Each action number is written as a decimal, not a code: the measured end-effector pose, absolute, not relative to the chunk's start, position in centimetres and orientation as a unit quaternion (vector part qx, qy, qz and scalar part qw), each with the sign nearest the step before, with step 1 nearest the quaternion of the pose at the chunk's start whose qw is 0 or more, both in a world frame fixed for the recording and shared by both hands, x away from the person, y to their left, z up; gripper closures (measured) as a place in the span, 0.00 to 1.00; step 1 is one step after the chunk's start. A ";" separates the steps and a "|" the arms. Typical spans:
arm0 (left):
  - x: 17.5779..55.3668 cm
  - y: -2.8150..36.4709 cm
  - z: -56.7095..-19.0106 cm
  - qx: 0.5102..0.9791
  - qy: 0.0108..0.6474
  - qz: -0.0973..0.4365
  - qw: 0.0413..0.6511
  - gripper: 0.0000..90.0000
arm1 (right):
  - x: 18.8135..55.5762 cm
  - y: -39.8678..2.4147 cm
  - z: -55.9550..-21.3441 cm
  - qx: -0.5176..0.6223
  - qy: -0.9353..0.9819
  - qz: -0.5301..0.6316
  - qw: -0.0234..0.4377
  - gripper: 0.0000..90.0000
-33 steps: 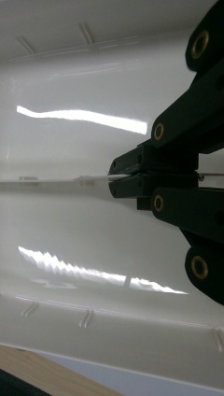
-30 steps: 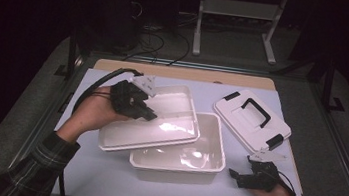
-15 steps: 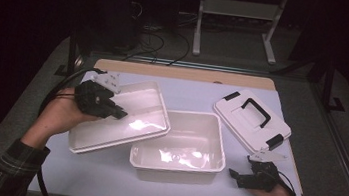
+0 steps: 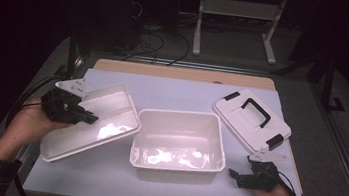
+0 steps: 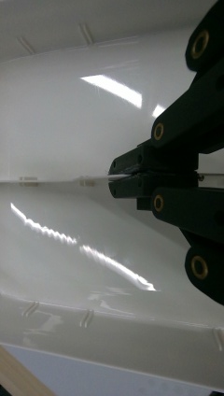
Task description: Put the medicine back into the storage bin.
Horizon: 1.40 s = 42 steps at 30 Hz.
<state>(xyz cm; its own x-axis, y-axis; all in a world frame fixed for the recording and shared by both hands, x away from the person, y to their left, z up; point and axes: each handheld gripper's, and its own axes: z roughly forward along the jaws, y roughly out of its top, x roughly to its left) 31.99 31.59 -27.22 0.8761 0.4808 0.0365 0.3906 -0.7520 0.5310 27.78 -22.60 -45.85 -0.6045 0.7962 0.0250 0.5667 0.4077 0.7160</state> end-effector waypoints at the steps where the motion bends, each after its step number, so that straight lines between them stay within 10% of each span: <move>1: 31.8 32.4 -27.6 0.930 0.243 0.085 0.261 0.99 | 27.8 -22.6 -45.9 0.414 0.823 0.353 0.162 0.17; 42: 32.9 33.2 -41.0 0.924 0.294 0.062 0.236 0.99 | 27.8 -22.6 -45.9 0.414 0.823 0.353 0.162 0.17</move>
<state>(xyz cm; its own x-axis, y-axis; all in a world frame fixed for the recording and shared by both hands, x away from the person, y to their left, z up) 32.89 33.15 -40.97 0.8195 0.5726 -0.0245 0.5145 -0.7161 0.4716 27.78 -22.60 -45.85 -0.6044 0.7963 0.0253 0.5668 0.4074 0.7161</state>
